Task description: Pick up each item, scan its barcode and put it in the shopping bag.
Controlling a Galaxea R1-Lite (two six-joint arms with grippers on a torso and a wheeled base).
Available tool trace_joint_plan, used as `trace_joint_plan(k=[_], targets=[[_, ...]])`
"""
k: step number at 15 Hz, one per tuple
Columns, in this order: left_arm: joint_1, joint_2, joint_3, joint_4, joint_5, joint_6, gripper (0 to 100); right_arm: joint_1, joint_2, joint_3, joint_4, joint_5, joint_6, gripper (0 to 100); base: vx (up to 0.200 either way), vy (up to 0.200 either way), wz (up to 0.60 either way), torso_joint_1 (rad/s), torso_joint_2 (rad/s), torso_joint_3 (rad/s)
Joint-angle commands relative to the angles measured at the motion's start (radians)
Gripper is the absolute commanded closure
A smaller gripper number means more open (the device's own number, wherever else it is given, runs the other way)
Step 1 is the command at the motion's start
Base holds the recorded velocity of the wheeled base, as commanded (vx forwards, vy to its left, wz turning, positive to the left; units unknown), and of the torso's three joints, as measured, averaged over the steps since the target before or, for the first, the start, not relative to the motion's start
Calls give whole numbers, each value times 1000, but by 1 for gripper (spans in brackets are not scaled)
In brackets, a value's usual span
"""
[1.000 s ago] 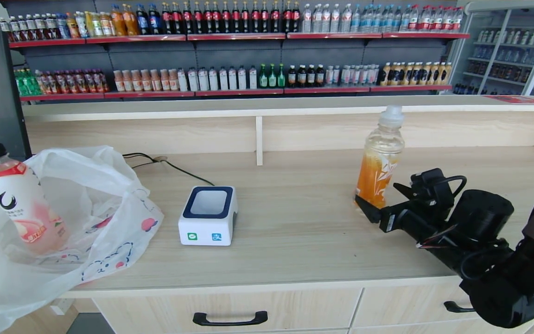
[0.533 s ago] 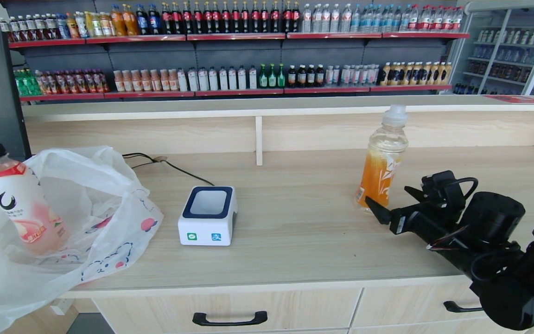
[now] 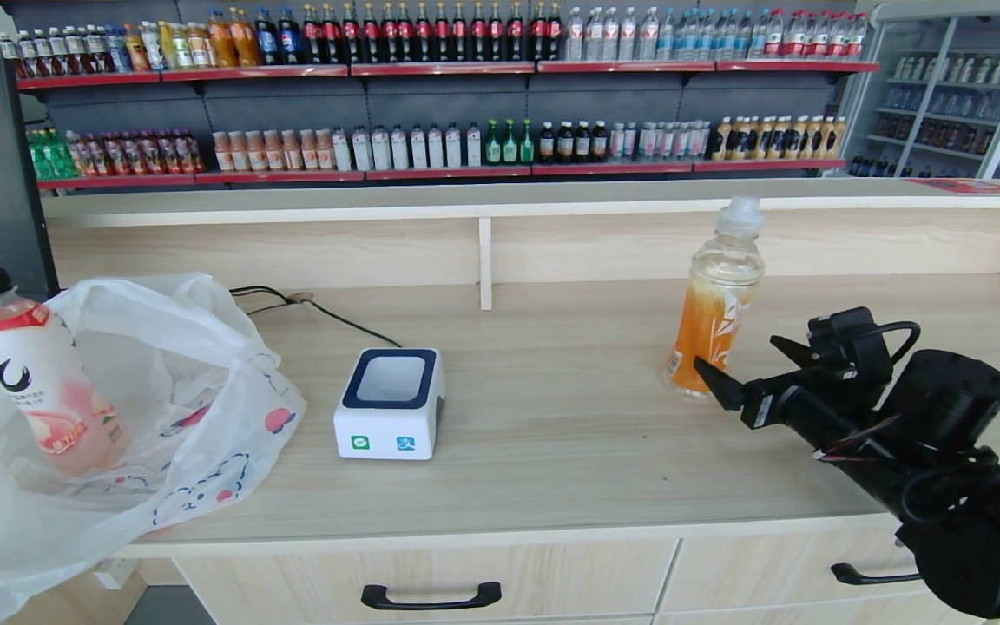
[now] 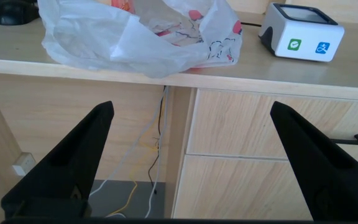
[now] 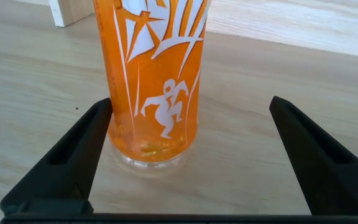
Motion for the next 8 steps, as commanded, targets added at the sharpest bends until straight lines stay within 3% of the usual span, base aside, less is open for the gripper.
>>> trace_joint_plan(k=[1,8], targets=[[0,0,0,-1,0,0,0,2,-13,-27,-1,1,-2,0,0,0,0,0,0,0],[0,0,0,-1,0,0,0,61,48,-144,-1,4,5,0,0,0,0,0,0,0]])
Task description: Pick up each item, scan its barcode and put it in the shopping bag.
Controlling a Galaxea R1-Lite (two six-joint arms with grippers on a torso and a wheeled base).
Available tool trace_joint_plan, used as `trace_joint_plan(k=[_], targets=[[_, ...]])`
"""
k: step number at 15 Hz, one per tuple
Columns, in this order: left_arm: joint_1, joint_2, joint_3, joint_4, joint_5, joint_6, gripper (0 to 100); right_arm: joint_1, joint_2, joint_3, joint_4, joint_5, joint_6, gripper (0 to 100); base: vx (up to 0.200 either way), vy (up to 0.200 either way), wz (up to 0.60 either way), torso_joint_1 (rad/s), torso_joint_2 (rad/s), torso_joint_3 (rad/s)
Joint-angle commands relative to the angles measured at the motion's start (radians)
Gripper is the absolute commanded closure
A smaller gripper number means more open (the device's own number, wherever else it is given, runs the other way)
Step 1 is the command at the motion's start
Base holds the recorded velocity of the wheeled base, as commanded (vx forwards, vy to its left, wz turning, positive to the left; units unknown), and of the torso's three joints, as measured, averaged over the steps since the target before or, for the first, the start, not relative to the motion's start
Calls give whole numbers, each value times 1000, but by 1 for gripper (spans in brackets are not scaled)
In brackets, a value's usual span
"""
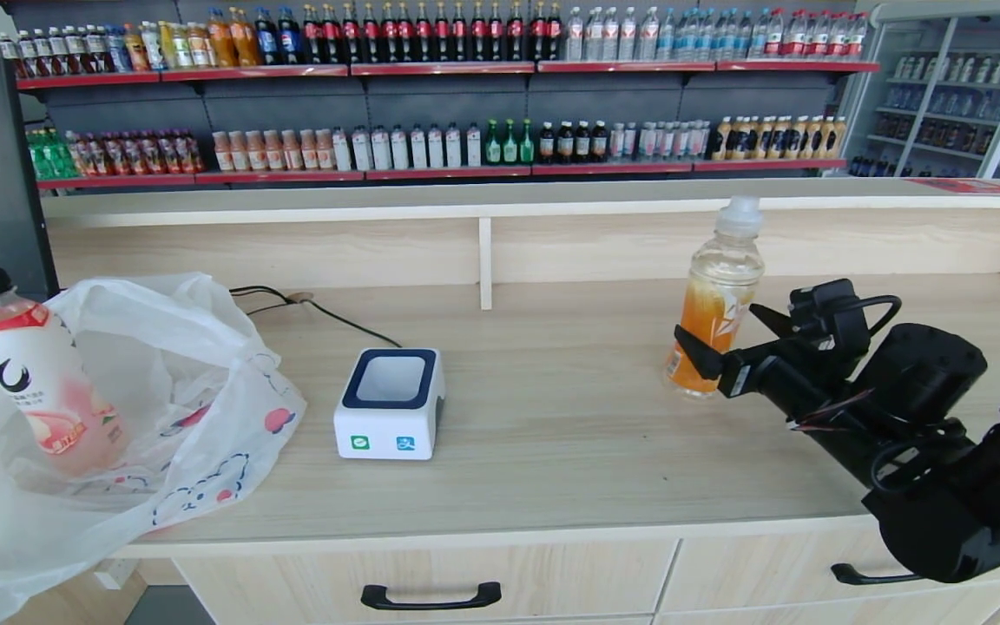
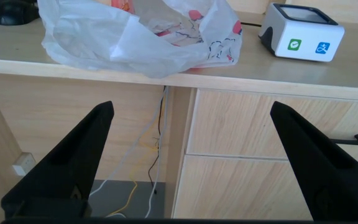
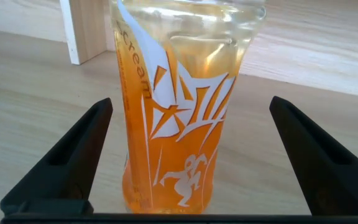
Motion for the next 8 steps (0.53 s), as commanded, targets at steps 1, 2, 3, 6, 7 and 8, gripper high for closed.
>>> trace_joint_plan(k=[1,2,3,6,7,8], targets=[[0,0,0,0,0,0,0,21,27,-30,-1,-1,0,0,0,0,0,0,0,0],[0,0,0,0,0,0,0,21,37,-42,-1,-3,6,0,0,0,0,0,0,0],[2,0,0,0,0,0,0,19,47,-54,-1,-4,26,0,0,0,0,0,0,0],[2,0,0,0,0,0,0,15,78,-100,-1,-14,57,0,0,0,0,0,0,0],[2,0,0,0,0,0,0,18,90,-105,-1,-15,55,0,0,0,0,0,0,0],[2,0,0,0,0,0,0,19,96,-111,-1,-17,57,0,0,0,0,0,0,0]])
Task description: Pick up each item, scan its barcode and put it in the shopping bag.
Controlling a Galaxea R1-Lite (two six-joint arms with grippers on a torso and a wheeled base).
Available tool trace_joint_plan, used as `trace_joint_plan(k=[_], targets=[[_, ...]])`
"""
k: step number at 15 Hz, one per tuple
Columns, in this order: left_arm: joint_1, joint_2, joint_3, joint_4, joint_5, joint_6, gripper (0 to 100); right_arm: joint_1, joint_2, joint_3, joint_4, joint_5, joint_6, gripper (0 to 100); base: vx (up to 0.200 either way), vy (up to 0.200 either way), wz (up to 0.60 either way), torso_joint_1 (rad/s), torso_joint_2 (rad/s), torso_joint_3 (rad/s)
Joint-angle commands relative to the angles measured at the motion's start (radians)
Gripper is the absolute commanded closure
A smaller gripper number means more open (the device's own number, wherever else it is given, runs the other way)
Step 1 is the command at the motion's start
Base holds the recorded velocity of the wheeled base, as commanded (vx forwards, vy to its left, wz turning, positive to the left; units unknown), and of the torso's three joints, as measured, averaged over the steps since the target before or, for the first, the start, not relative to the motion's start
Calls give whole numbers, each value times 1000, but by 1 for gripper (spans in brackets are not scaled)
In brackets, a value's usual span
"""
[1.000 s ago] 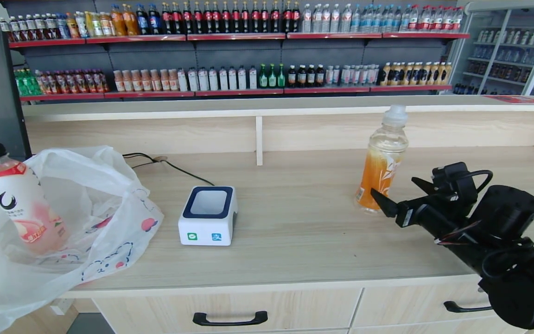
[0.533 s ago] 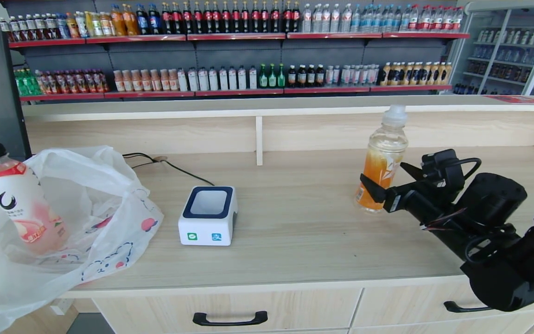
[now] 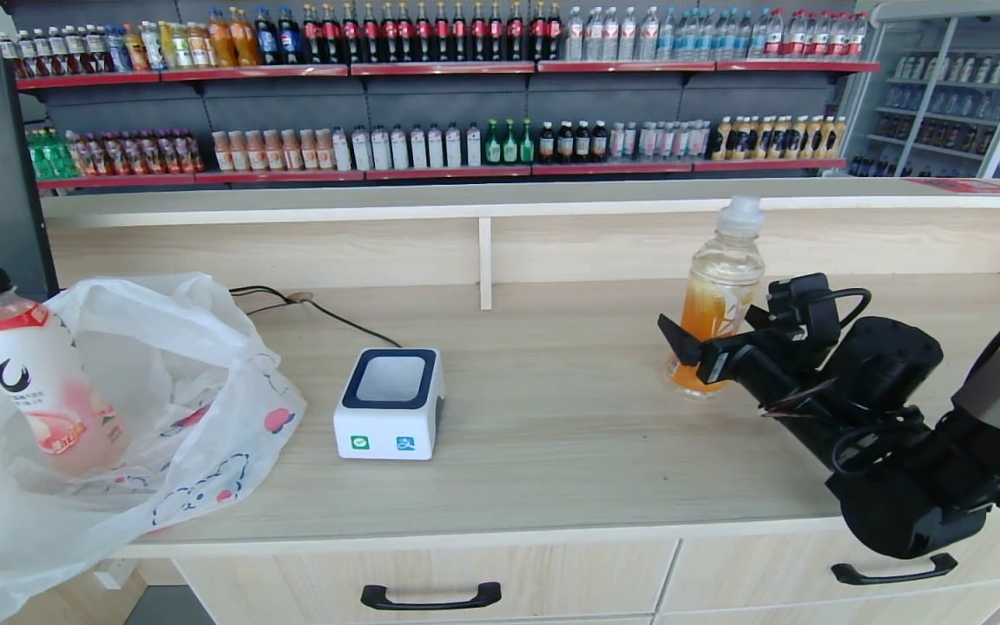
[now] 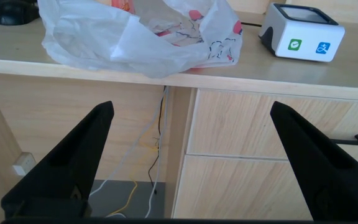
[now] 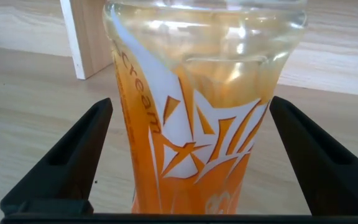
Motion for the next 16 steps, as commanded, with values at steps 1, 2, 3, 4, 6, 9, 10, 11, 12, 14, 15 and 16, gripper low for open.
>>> trace_joint_plan(k=[1,2,3,4,6,9,10,11,12,14,15,16], targets=[[1,0,0,0,0,0,0,2,32,-28,-1,0,-2,0,0,0,0,0,0,0],[1,0,0,0,0,0,0,2,38,-45,-1,0,-1,0,0,0,0,0,0,0],[1,0,0,0,0,0,0,0,45,-59,-1,0,-1,0,0,0,0,0,0,0],[-1,0,0,0,0,0,0,0,52,-62,-1,0,2,0,0,0,0,0,0,0],[-1,0,0,0,0,0,0,0,65,-85,-1,-5,1,0,0,0,0,0,0,0],[1,0,0,1,0,0,0,0,75,-96,-1,-20,1,0,0,0,0,0,0,0],[1,0,0,1,0,-2,0,-4,75,-94,-1,-22,1,0,0,0,0,0,0,0],[1,0,0,1,0,-2,0,-4,73,-89,-1,-20,1,100,0,0,0,0,0,0],[1,0,0,1,0,-2,0,-3,70,-89,-1,-22,1,100,0,0,0,0,0,0],[1,0,0,1,0,-2,0,3,73,-86,-1,-22,1,100,0,0,0,0,0,0],[1,0,0,1,0,-2,0,3,73,-86,-1,-23,1,100,0,0,0,0,0,0],[1,0,0,1,0,-2,0,3,76,-85,-1,-23,1,100,0,0,0,0,0,0]])
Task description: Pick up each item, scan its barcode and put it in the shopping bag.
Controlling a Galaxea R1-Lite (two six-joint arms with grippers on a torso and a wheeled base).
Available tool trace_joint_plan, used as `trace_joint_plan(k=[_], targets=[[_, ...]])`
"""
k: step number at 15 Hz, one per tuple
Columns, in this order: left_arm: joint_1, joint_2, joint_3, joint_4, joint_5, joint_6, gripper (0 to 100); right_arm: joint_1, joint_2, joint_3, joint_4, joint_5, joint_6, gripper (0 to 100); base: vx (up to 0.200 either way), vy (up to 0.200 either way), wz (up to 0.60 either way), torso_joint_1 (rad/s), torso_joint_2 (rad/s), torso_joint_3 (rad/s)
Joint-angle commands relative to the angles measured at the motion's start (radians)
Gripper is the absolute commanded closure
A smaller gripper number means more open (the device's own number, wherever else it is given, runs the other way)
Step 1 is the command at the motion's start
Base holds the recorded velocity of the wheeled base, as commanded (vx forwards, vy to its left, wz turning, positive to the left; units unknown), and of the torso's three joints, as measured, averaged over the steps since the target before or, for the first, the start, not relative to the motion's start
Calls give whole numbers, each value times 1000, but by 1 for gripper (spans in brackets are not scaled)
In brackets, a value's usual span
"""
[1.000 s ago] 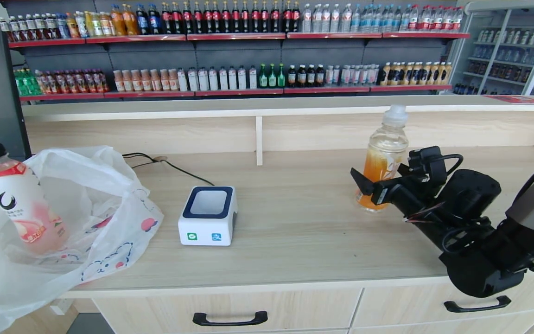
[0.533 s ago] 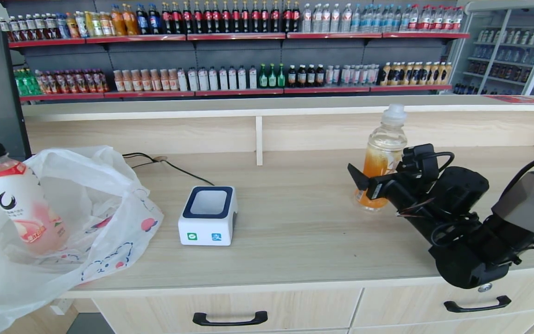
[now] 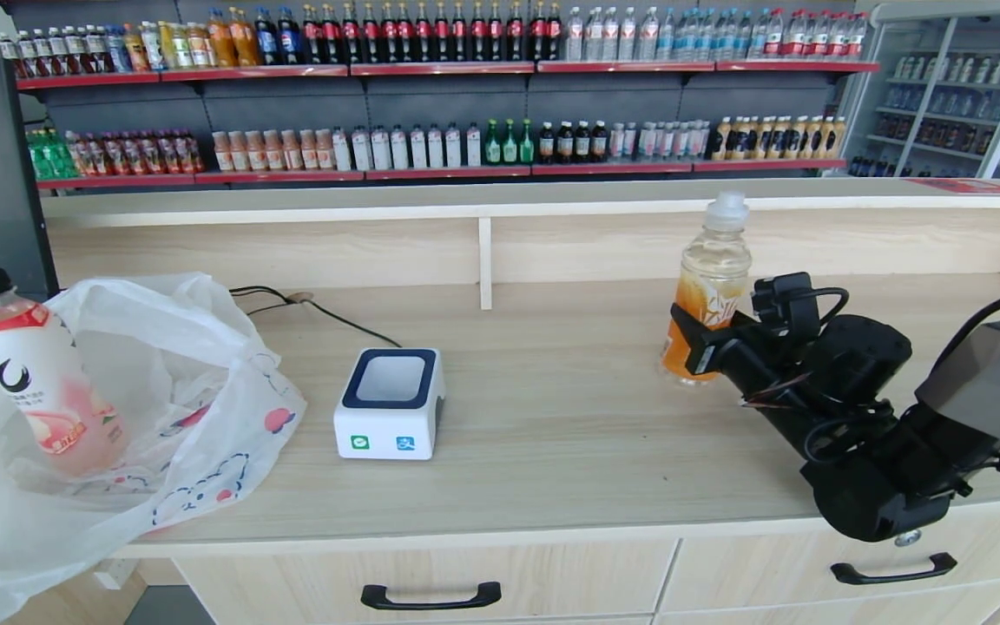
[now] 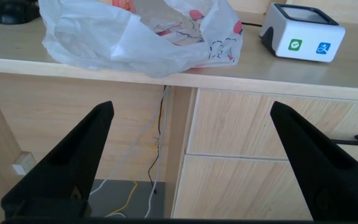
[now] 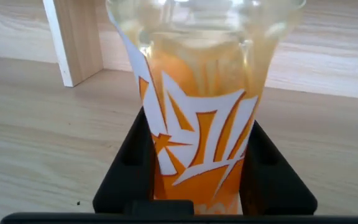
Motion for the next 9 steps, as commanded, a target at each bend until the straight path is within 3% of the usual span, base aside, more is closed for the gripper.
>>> trace_joint_plan(k=[1,9], targets=[[0,0,0,0,0,-1,0,0,2,2,2,1,-1,100,0,0,0,0,0,0],[0,0,0,0,0,-3,0,-1,-17,5,2,6,-2,100,0,0,0,0,0,0]])
